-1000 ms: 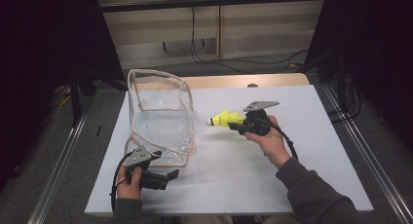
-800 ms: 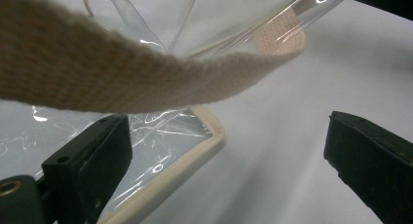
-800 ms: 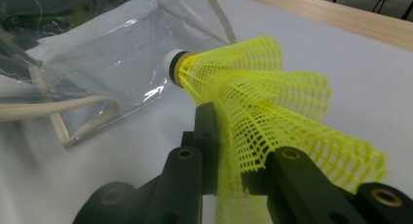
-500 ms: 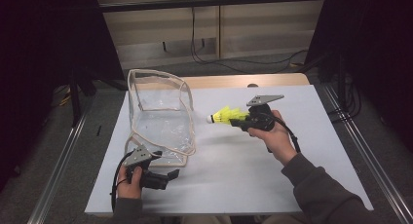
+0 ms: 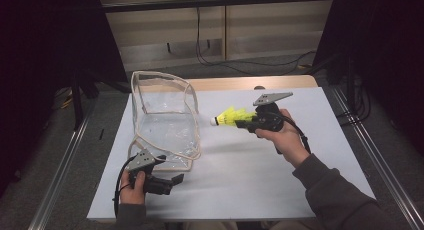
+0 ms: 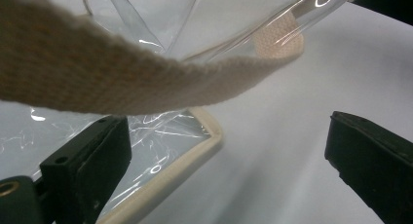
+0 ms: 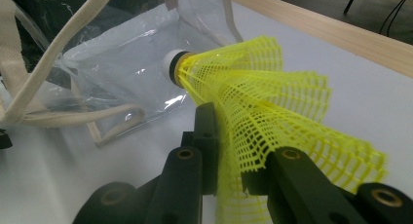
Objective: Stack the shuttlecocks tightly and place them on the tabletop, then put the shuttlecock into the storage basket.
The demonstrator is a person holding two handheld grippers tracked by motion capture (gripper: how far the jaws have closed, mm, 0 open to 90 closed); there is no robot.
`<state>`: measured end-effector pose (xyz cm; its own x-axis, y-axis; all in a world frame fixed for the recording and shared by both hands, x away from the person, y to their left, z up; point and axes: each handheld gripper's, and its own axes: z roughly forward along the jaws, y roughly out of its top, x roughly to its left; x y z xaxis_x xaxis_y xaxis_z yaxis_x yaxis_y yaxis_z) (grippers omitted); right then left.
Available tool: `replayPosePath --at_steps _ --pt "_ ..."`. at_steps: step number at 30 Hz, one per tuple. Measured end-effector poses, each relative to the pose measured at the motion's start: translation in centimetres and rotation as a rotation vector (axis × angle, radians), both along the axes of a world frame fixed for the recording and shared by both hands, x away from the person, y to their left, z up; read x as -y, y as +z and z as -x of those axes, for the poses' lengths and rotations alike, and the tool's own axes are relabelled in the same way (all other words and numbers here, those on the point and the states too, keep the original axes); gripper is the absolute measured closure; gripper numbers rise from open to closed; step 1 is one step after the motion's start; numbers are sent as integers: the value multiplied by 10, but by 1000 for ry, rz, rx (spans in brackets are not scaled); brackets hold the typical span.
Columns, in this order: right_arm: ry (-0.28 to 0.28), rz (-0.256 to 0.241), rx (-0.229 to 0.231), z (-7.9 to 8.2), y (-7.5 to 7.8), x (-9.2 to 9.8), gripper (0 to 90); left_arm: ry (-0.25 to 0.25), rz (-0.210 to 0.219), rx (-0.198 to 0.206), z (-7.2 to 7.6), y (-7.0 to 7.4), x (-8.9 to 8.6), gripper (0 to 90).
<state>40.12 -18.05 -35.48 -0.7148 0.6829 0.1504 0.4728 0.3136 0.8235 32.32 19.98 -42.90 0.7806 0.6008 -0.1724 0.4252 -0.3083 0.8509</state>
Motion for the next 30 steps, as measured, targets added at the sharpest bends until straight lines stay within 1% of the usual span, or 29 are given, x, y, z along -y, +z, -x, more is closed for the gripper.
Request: replayPosePath --at_steps 5,11,24,30 --pt "5 -5 -7 0 0 -1 798 3 5 -3 0 0 -1 31" --pt "19 -8 -4 1 4 -3 799 5 7 2 1 1 -1 31" --pt "45 -16 2 4 18 -6 799 10 10 5 1 1 -2 31" --pt "56 -15 8 3 29 -6 798 14 9 7 2 2 -3 32"
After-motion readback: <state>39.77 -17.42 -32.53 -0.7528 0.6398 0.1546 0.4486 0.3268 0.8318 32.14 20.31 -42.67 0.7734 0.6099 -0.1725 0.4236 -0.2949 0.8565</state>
